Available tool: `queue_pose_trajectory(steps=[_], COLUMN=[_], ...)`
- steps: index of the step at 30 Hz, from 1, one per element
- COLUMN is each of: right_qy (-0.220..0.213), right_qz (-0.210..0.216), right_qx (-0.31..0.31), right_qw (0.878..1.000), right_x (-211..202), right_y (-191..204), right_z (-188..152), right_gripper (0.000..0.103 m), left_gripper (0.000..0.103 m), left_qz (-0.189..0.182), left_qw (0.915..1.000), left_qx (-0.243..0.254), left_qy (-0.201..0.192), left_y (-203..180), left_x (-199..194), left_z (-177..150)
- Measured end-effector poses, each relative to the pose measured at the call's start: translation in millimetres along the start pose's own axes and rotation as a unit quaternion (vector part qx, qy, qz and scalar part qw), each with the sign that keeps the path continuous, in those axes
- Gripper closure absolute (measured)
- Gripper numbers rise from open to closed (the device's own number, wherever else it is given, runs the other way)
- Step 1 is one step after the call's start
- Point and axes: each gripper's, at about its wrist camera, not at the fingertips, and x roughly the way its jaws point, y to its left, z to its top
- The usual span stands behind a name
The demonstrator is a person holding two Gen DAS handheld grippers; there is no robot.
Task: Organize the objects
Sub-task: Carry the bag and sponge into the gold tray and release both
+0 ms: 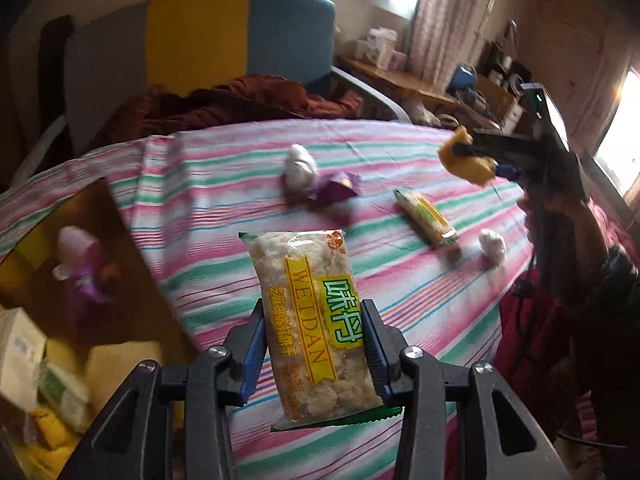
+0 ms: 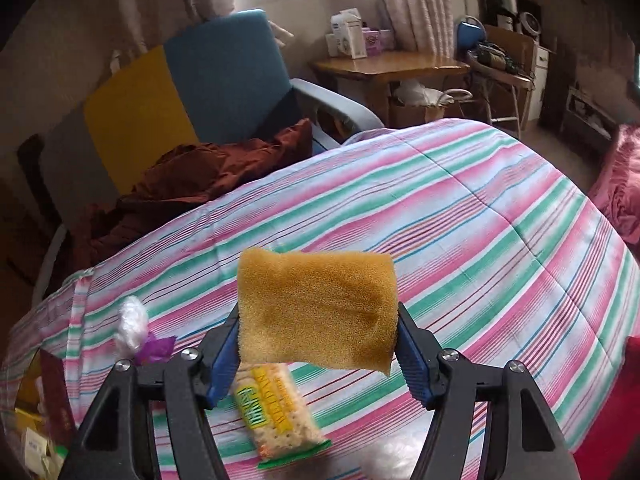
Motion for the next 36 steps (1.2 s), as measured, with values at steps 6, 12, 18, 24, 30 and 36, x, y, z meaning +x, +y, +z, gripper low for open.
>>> queue_pose_trajectory(steps=[6,12,18,24,30,36], right_qy=[-0.012,-0.008,0.021,0.061,0.082,0.099], right_qz=[0.044,0.119,0.202,0.26,0.275,0.278], right_qx=[-0.041,-0.11,-0.18,-0.261,-0.301,-0.326], right_qw=[0.998,0.987,0.962,0.928,0.909,0.898], right_x=[-36,-71,-91,-101,-101,-98], right_y=[41,118,205,294,337,348], right_z=[-12,-41,-86,-147,-187,-204], right_gripper=[0.034,0.034,0.033,0.033,0.031,0.031], left_gripper=[0.059,0.059,0.059,0.059,0.059,0.059], left_qz=[0.039,0.079,0.107,0.104,0.092,0.065], left_qw=[0.9963,0.9848,0.97,0.9617,0.9547,0.9593], left_qx=[-0.071,-0.146,-0.202,-0.235,-0.262,-0.245], left_qy=[-0.029,-0.053,-0.081,-0.096,-0.108,-0.123], left_y=[61,119,165,188,205,205], left_x=[-40,-78,-110,-127,-137,-136], left_z=[-16,-42,-66,-87,-97,-71])
